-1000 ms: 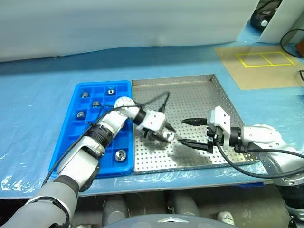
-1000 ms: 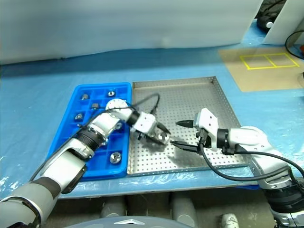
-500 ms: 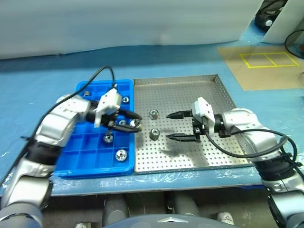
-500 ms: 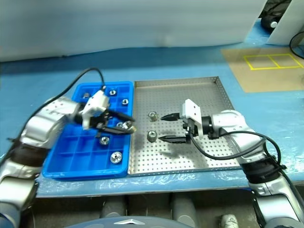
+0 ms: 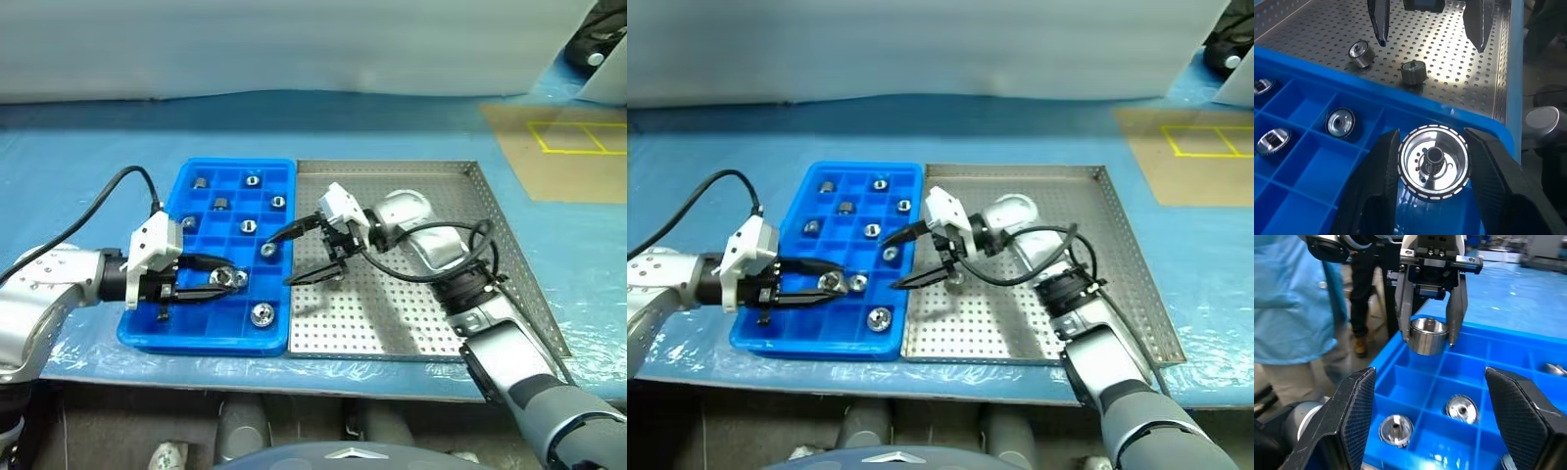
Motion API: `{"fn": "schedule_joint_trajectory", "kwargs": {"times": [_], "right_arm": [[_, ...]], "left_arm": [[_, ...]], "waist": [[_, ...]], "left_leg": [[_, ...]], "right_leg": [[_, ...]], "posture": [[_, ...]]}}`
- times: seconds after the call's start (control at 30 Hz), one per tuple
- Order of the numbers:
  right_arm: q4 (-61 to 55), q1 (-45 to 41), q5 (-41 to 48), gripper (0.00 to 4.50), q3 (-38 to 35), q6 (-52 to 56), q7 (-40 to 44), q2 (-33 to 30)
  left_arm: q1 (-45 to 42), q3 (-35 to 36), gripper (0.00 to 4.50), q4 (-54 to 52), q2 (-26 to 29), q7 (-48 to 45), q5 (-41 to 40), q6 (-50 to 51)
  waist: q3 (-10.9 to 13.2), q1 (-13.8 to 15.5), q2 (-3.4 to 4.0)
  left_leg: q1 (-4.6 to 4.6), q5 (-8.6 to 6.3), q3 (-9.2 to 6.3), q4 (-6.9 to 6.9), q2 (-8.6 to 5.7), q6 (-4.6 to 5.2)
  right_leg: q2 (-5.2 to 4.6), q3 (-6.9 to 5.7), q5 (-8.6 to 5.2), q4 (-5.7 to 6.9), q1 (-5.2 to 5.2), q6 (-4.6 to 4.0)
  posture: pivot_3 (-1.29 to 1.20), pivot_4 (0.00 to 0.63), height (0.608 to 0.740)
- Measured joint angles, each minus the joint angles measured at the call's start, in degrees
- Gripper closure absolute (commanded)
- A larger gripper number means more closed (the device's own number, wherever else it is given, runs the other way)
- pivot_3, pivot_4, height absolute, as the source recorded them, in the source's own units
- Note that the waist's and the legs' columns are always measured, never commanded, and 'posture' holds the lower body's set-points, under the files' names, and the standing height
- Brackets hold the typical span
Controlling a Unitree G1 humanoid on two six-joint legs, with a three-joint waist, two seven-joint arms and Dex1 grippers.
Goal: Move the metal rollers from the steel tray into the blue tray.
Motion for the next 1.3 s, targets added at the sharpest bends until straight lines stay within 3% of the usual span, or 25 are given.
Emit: {"fn": "schedule_joint_trajectory", "kwargs": {"times": [0.27,0.53,0.7,0.87,1.3], "right_arm": [[7.3,-3.1,-1.3,0.84,0.2,-4.2,2.3,4.7],[9.2,-3.4,-1.9,0.84,0.2,-5.5,2.6,6.0],[7.0,-2.1,-2.0,0.84,0.0,-5.1,2.4,4.8],[4.6,-0.8,-2.2,0.84,-0.1,-4.3,1.5,3.7],[-0.6,2.2,-2.3,0.84,-0.6,-1.7,-0.9,1.2]], "left_arm": [[12.9,9.0,2.82,-5.9,-1.9,5.3,0.2,-0.2],[12.7,7.4,2.82,0.4,-3.2,8.6,6.9,-8.3],[8.0,4.6,2.82,7.7,-3.2,8.5,9.3,-12.4],[-2.8,0.1,2.82,14.5,-6.3,10.2,10.9,-16.0],[-12.9,-9.2,2.82,32.9,-9.7,10.1,17.8,-26.2]], "waist": [[0.0,3.3,0.02],[0.0,4.8,0.04],[0.0,4.4,0.02],[0.0,4.2,0.0],[0.0,2.6,-0.04]], "left_leg": [[-0.05,0.04,-0.1,0.0,0.09,-0.08],[0.03,0.07,-0.11,0.04,0.11,-0.14],[0.05,0.13,-0.11,0.05,0.12,-0.23],[0.11,0.28,-0.13,0.21,0.12,-0.5],[0.17,0.39,-0.19,0.29,0.11,-0.67]], "right_leg": [[-0.02,-0.18,-0.05,0.05,0.04,-0.07],[-0.01,-0.17,-0.05,0.14,0.09,-0.07],[0.01,-0.16,-0.05,0.23,0.07,-0.07],[0.0,-0.12,-0.05,0.6,0.04,-0.07],[0.01,-0.09,-0.07,0.84,0.02,-0.1]], "posture": [[0.53,0.15,0.74],[0.46,0.15,0.74],[0.41,0.15,0.74],[0.36,0.15,0.74],[0.3,0.15,0.74]]}}
